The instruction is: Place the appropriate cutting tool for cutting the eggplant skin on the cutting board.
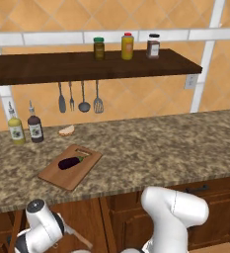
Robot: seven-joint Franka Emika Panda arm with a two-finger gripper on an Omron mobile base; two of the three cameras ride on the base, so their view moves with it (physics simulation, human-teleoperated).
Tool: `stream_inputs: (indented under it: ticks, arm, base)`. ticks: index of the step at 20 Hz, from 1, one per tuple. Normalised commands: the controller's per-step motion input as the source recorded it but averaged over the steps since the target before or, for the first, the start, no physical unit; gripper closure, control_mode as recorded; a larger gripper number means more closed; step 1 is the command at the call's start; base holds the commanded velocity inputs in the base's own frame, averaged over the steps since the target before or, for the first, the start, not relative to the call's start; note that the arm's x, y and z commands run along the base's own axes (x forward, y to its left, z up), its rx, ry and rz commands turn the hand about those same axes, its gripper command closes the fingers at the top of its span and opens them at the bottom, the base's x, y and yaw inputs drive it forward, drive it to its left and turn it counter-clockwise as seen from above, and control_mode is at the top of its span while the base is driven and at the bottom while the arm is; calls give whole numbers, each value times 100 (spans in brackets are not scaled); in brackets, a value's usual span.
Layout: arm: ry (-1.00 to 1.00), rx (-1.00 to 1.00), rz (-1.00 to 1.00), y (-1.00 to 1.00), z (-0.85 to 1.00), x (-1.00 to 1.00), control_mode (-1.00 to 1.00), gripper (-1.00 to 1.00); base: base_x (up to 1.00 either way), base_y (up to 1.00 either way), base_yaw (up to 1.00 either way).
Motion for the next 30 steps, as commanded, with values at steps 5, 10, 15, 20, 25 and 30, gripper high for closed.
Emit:
stream_inputs:
  ticks: [5, 10, 15, 20, 25, 30]
  arm:
    - [0, 5, 0, -15, 14, -34, -100, 100]
    - [-1, 3, 2, -24, 73, -14, -100, 100]
    - [0, 3, 0, -12, 100, -15, -100, 100]
    - [-1, 4, -6, -9, 100, -1, -100, 100]
    - [0, 0, -30, -16, 100, 69, -100, 100]
    - [0, 0, -43, -5, 68, 80, -100, 100]
  base:
    - [0, 0, 0]
    - [0, 0, 0]
    - [0, 0, 0]
    - [0, 0, 0]
    - [0, 0, 0]
    - [0, 0, 0]
